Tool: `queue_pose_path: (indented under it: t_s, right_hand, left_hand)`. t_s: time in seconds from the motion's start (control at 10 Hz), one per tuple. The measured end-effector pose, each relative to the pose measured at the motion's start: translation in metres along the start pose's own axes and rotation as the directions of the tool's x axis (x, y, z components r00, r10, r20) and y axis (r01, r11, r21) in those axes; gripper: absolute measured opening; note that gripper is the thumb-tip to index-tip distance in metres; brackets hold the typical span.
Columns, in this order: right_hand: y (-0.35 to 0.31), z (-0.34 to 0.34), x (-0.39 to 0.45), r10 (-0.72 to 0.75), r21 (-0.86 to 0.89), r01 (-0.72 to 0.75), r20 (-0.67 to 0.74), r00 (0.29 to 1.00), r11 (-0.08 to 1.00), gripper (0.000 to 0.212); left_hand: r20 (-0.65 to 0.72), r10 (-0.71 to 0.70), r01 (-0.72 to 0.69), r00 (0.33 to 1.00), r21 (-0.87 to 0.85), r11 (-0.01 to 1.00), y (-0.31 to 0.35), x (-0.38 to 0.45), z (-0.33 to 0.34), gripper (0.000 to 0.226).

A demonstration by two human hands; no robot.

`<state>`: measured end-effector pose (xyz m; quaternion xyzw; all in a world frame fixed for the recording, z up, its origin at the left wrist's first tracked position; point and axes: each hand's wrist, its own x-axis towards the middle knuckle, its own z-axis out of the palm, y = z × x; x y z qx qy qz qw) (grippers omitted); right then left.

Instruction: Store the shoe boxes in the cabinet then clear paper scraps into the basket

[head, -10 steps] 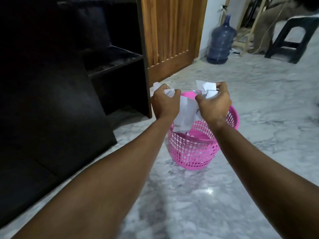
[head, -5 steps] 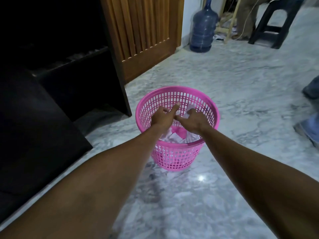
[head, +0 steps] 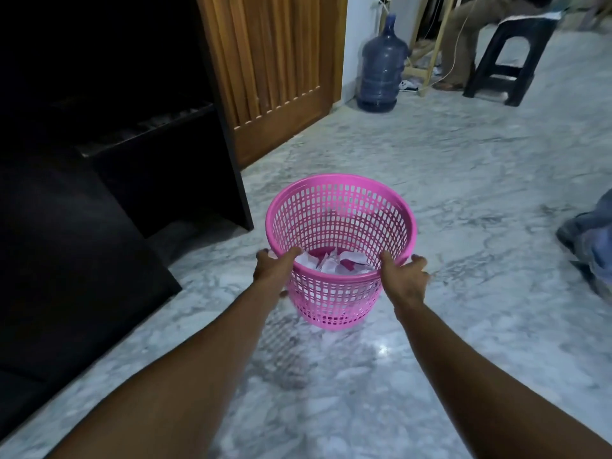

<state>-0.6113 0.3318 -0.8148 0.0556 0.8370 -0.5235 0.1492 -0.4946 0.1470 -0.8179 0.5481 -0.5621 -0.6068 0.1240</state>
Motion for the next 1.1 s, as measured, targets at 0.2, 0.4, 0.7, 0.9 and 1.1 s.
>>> queue_pose_path:
  t_s: [0.2,0.4,0.7,0.9,1.1]
  right_hand:
    - [-0.004,0.016,-0.009,-0.062,0.110,0.040,0.200,0.978,0.993,0.057]
    - [-0.047,0.074,-0.020,-0.159,0.098,0.132,0.369,0.916,0.986,0.041]
    - [-0.083,0.190,-0.030,-0.183,0.094,0.159,0.606,0.774,0.983,0.045]
    - [-0.081,0.219,-0.035,-0.189,0.116,0.150,0.669,0.719,0.982,0.062]
    - [-0.082,0.212,-0.034,-0.145,0.067,0.131,0.591,0.794,0.989,0.082]
  left_hand:
    - [-0.001,0.082,-0.082,0.997,-0.088,0.993,-0.012,0.001,-0.013,0.037]
    - [-0.147,0.099,-0.103,0.984,-0.022,0.994,-0.002,0.023,-0.075,0.029]
    - [-0.314,0.061,-0.068,0.948,-0.010,0.998,0.008,0.073,-0.168,0.043]
    - [-0.273,0.065,-0.084,0.960,-0.060,0.995,-0.007,0.091,-0.190,0.049]
    - [-0.275,0.049,-0.088,0.960,-0.131,0.987,-0.031,0.106,-0.202,0.088]
